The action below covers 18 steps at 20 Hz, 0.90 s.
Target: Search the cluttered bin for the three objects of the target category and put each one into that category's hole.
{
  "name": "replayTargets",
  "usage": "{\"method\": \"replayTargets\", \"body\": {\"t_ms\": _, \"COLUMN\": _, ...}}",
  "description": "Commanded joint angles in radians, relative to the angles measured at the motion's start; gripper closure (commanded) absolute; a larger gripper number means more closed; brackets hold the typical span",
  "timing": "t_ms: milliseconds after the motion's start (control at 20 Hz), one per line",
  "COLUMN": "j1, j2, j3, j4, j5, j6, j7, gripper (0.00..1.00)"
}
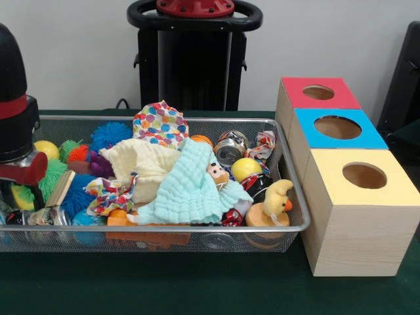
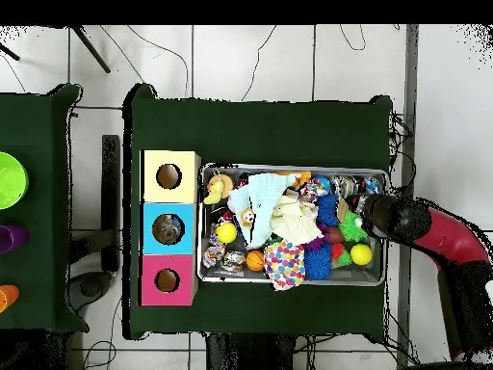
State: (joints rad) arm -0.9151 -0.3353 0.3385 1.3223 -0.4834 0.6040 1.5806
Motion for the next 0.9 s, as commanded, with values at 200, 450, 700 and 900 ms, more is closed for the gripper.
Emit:
{"method": "replayTargets", "body": {"t_ms": 200, "j1": -0.008, "j2": -0.004, "j3": 0.108, "j4": -0.031, "j5": -0.035, "j6": 0.009, "j7": -0.174, "gripper": 0.0}}
{"method": "replayTargets", "body": {"t_ms": 450, "j1": -0.005, "j2": -0.004, "j3": 0.112, "j4": -0.044, "j5": -0.033, "j6": 0.027, "j7": -0.184, "gripper": 0.0}}
{"method": "replayTargets", "body": {"t_ms": 700, "j1": -0.003, "j2": -0.005, "j3": 0.114, "j4": -0.05, "j5": -0.033, "j6": 0.033, "j7": -0.188, "gripper": 0.0}}
{"method": "replayTargets", "body": {"t_ms": 900, "j1": -0.005, "j2": -0.005, "j3": 0.119, "j4": -0.047, "j5": -0.039, "j6": 0.022, "j7": -0.193, "gripper": 0.0}}
